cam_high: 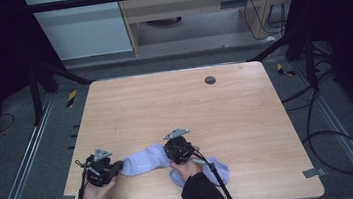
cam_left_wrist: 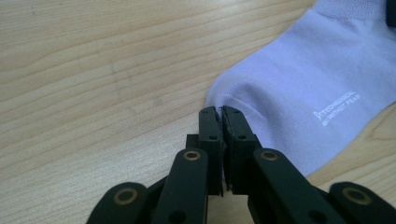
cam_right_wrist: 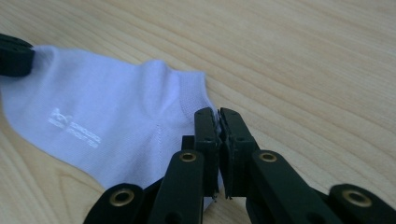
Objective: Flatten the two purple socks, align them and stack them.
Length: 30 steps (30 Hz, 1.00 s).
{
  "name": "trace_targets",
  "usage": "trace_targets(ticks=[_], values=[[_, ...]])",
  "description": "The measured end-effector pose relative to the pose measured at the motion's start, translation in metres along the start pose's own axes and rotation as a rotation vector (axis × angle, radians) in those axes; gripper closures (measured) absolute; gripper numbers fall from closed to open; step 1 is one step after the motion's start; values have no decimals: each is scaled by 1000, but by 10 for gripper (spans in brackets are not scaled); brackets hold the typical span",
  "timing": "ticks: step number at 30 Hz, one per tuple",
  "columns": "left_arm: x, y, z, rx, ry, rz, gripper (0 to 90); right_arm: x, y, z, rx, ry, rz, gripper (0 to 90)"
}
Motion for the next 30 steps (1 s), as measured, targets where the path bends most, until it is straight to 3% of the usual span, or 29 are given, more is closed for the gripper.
trace_targets(ticks=[6, 14, 25, 30], values=[[-11, 12, 13, -72, -5, -42, 867, -6, 22, 12, -41, -18, 36, 871], [-39, 23, 31, -134, -40, -98, 867, -20, 57, 19, -75, -11, 68, 871], [-73, 13, 42, -120, -79, -154, 867, -51, 94, 11, -89, 4, 59, 871], [-96, 3, 49, -114, -118, -175, 867, -78, 110, -4, -86, -12, 28, 870]])
Point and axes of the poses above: each handheld gripper's, and its own axes: y roughly backward along the jaws, z roughly out of its top, x roughly to its left, the point moved 8 cm from there along -y, roughly forward along the jaws, and after that the axes turned 14 degrees about -z, right-handed, at the moved point
